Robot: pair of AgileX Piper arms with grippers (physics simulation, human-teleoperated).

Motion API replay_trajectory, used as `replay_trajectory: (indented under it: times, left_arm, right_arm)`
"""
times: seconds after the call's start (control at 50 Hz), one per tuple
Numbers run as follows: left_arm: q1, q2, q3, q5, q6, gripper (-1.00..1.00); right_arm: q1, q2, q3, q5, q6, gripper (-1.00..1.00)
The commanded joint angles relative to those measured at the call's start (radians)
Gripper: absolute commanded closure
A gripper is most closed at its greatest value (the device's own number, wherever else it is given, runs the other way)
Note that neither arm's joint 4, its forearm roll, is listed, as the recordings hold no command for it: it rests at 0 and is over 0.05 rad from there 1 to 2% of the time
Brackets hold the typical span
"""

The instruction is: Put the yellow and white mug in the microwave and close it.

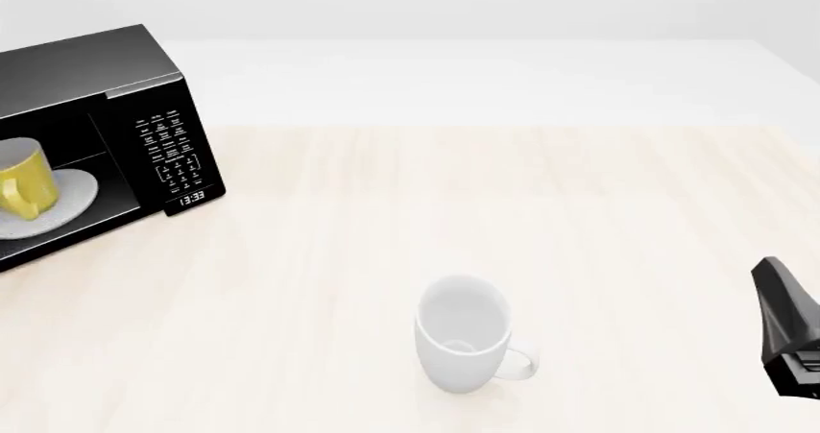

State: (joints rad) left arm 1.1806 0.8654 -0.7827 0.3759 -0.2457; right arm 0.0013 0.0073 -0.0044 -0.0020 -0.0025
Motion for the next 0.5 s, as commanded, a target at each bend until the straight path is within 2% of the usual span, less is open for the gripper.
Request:
replay_trajectory:
  times: [0.02,0.38,0.5]
  left_arm:
    - [0.063,0.081,0.039,-0.048,0.002,-1.0]
    - [0.091,0.186,0.104,-0.098,0.059,-1.0]
    - [0.087,0.22,0.116,-0.101,0.057,-1.0]
  right_arm:
    - [0.0,0.0,0.0,0.0,0.0,-1.0]
    - [0.0,0.0,0.0,0.0,0.0,-1.0]
    - [0.0,0.0,0.0,0.0,0.0,-1.0]
